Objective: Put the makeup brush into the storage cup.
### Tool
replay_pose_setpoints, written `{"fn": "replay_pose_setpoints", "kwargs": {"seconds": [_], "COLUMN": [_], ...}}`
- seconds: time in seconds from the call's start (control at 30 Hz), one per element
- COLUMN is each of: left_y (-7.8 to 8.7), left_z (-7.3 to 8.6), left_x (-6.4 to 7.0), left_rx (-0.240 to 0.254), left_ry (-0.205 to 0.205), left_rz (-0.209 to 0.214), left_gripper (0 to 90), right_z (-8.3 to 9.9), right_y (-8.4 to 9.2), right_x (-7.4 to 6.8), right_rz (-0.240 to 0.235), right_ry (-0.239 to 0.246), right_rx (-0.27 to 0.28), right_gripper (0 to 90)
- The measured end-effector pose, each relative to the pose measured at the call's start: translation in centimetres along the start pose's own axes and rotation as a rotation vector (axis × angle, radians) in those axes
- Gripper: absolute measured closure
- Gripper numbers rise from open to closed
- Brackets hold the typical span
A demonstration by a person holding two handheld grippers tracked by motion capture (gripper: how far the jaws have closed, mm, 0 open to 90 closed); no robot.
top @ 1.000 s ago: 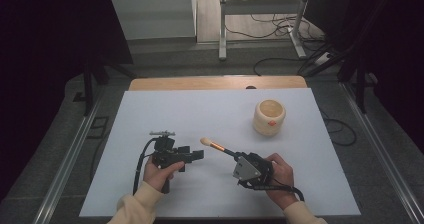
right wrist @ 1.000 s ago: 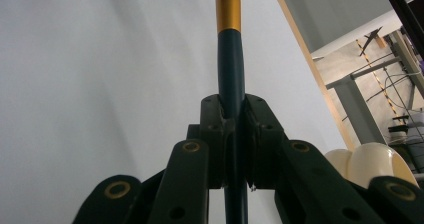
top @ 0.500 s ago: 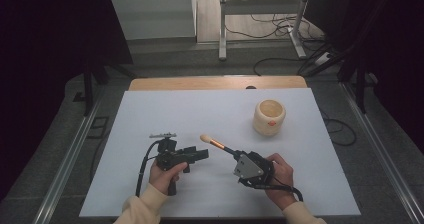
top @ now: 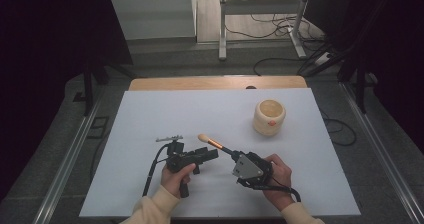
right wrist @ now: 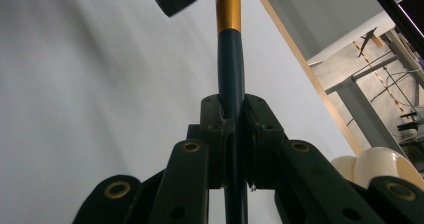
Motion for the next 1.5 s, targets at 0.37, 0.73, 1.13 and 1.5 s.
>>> {"fn": "replay_pose_setpoints", "kwargs": {"seconds": [0.37, 0.73, 1.13, 1.5], "left_y": [-1.0, -0.1, 0.4, 2.0], "left_z": [-0.8, -1.3, -1.5, -2.9], "left_x": [0.5, 0.5, 0.5, 1.4], "left_rx": [0.064, 0.078, 0.07, 0.086], "left_ry": [0.061, 0.094, 0.021, -0.147], "left_rz": [0.087, 0.143, 0.074, -0.027], "left_gripper": [47.9, 75.6, 78.6, 78.6], "right_z": [-0.9, -1.0, -0.5, -0.3], "right_y": [0.0, -0.4, -0.9, -1.0], "right_x": [-0.5, -0.8, -0.9, -0.9], "right_rz": [0.007, -0.003, -0.025, -0.039], "right_ry": [-0.021, -0.045, -0.069, -0.157], "right_rx": [0.05, 0.056, 0.045, 0.058], "right_gripper": [80.5, 80.0, 59.4, 41.6]}}
Point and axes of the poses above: each handheld gripper's, and its own axes: y roughly backward along the jaws, z roughly out of its underside, x roughly to its right, the point moved 7 cm from there along -y, roughly forward along the jaws, and after that the axes turned 9 degrees about -z, right-handed, at the moved point
